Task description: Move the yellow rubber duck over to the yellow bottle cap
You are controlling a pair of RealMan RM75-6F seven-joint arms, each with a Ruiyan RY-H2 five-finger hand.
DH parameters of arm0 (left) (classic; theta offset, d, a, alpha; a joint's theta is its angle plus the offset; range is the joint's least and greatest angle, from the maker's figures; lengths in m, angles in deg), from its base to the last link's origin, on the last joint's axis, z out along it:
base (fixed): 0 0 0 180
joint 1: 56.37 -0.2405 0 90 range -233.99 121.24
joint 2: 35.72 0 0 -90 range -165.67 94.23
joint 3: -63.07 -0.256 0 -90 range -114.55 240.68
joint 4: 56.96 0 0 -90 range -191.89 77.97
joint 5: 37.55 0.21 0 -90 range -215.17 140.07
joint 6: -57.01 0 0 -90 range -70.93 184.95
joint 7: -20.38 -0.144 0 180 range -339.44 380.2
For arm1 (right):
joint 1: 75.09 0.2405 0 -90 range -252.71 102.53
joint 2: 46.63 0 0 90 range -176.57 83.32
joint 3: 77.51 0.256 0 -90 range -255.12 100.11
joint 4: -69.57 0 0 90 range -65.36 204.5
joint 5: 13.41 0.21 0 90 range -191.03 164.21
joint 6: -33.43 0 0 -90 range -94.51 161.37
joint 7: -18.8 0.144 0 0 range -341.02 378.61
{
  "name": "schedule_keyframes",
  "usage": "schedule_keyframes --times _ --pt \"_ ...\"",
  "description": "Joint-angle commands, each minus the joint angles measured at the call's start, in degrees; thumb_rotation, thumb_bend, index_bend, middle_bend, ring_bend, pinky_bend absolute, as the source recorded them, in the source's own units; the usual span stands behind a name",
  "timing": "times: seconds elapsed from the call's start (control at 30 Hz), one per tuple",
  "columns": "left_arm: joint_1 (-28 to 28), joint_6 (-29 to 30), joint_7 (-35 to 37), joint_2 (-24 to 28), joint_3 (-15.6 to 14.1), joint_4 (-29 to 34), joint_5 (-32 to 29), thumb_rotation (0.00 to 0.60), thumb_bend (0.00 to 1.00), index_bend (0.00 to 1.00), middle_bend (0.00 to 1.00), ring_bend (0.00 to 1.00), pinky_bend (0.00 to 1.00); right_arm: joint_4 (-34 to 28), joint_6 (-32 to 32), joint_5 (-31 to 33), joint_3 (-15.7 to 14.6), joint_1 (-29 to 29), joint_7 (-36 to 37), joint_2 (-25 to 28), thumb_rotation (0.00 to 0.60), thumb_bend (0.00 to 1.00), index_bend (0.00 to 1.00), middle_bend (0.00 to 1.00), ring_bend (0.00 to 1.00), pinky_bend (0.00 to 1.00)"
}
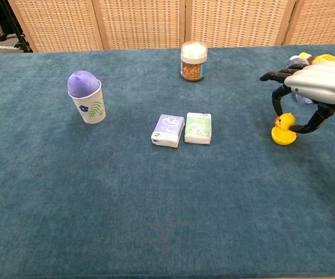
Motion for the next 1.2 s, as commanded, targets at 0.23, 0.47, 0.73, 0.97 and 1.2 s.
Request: schedule_keyframes --times 0.23,0.47,0.73,0.97,1.2 --pt "0.1 -0.4 0.5 0.2 -0.1 0.0 0.3 0.6 0.21 0.0 0.0 0.0 0.0 1.1 0.5 0.8 -0.4 -0.2 -0.2 -0.6 0.6 0.41 0.46 0.0 0.0 0.0" --pt "0.2 -0.6 0.6 0.2 -0.1 0.0 0.1 0.6 0.21 0.0 0.0 0.0 0.0 1.2 0.2 0.5 -0.6 -0.2 -0.4 -0.7 0.6 0.41 0.46 0.0 0.0 0.0" --pt "0.2 -0.8 0.4 0.2 -0.1 0.0 0.1 0.6 0.21 0.0 0.0 0.0 0.0 1.5 0.3 1.0 -0.6 -0.2 -1.0 -1.2 0.6 0.41 0.45 0.0 0.0 0.0" --pt "0.2 -0.8 0.6 0.3 0.0 0.0 0.1 0.6 0.21 0.0 0.0 0.0 0.0 1.0 0.2 1.4 -0.7 -0.3 -1.9 -0.9 0.6 0.41 0.4 0.0 0.0 0.0" --pt "0.2 -0.9 0.7 0.3 0.0 0.0 0.2 0.6 0.21 0.0 0.0 0.0 0.0 0.4 -0.1 1.8 -0.8 -0.5 -2.5 -0.6 0.6 0.41 0.37 0.0 0.0 0.0"
